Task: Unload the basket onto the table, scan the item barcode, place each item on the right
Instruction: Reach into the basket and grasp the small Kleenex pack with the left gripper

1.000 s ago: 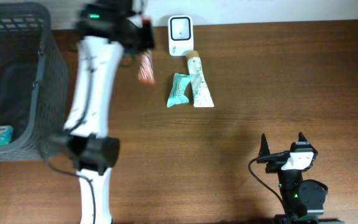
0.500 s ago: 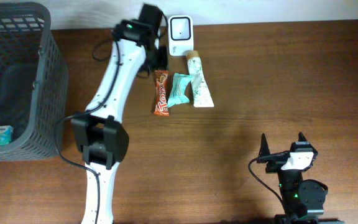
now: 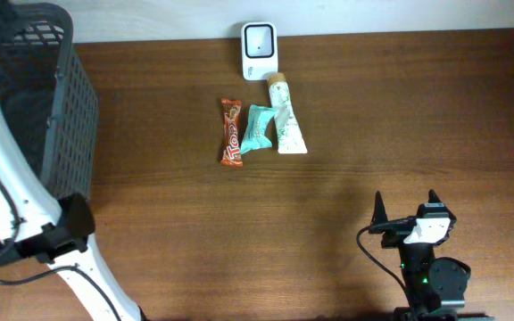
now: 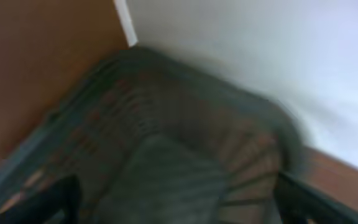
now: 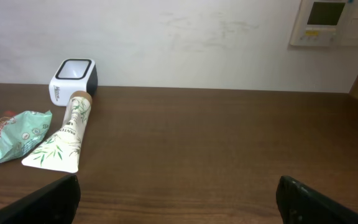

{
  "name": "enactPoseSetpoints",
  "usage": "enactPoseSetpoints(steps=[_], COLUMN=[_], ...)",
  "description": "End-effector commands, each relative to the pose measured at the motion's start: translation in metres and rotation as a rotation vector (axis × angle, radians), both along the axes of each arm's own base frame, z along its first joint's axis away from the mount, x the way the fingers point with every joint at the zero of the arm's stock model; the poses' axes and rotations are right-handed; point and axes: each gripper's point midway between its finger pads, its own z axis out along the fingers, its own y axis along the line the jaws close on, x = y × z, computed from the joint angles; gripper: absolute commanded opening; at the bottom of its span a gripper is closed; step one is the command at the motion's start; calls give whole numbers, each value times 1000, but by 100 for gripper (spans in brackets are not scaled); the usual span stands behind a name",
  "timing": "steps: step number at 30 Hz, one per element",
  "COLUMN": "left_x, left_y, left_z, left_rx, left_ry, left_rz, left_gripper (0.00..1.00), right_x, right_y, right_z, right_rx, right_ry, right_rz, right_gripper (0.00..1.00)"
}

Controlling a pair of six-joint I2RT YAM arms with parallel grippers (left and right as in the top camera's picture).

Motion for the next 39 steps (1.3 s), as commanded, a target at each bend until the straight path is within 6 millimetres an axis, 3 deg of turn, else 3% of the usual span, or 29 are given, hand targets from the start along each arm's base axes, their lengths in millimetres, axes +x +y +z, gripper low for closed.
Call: enactPoseSetpoints(steps=[1, 3, 6, 7, 8, 12, 15, 17, 24, 27, 31, 32, 33, 34, 37, 39], left_x=[-15, -14, -31, -41, -47, -97, -122, -128, -138, -149, -160, -166, -166, -163, -140, -98], left_y=[57, 68, 92, 91, 90, 107, 102, 99, 106, 108, 95, 95, 96, 98, 105, 94], left_z=[-53, -93, -162, -203, -221, -276, -313, -326, -339, -349, -375, -379, -379, -376, -347, -299], left_rx=[24, 46, 108, 117, 118, 195, 168, 159, 68, -7, -133, -143, -142, -136, -108, -93], left_ry=[190, 334, 599, 742, 803, 1082, 1197, 1218, 1174, 1160, 1136, 1143, 1140, 1130, 1015, 844], left_rz=[80, 20, 59, 4, -19, 73, 23, 15, 18, 13, -34, -28, -26, -22, 63, 6], left_gripper=[100, 91, 90, 90, 90, 91, 91, 91, 84, 59, 52, 44, 20, 1, 0, 0], right_x=[0, 0, 0, 0, 0, 0, 0, 0, 0, 0, 0, 0, 0, 0, 0, 0], right_y=[-2, -2, -2, -2, -2, -2, -2, -2, -2, -2, -2, -2, -2, -2, -2, -2], right_z=[-3, -3, -3, -3, -3, -3, -3, -3, -3, -3, -3, -3, -3, -3, -3, -3], right_rx=[7, 7, 7, 7, 7, 7, 7, 7, 7, 7, 7, 7, 7, 7, 7, 7], right_ry=[3, 3, 3, 3, 3, 3, 3, 3, 3, 3, 3, 3, 3, 3, 3, 3], right_rz=[-12, -12, -12, -12, -12, -12, -12, -12, -12, -12, -12, -12, -12, -12, -12, -12], right_gripper=[99, 99, 99, 99, 99, 99, 99, 99, 99, 99, 99, 99, 99, 99, 98, 99])
